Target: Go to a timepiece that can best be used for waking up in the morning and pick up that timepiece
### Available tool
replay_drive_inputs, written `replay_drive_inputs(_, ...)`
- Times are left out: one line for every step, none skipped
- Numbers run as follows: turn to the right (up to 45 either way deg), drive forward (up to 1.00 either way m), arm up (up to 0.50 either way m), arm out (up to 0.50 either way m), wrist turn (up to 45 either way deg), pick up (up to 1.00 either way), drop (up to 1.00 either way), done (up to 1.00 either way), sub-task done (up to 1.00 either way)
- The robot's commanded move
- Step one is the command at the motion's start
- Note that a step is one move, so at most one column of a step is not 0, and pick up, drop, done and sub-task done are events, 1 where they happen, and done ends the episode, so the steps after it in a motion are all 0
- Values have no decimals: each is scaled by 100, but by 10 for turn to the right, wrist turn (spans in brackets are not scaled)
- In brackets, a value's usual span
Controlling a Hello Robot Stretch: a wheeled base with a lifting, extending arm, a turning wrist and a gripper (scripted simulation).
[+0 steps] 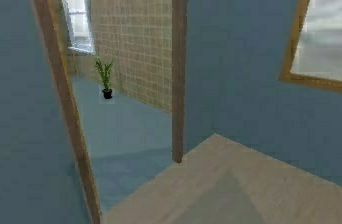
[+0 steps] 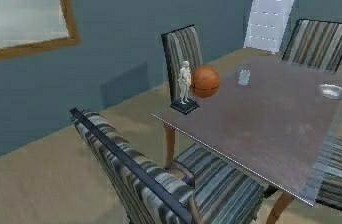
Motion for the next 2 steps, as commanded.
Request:
replay_drive_inputs(420,0,0,0,0,0,0,0,0)
replay_drive_inputs(0,75,0,0,0,0,0,0,0)
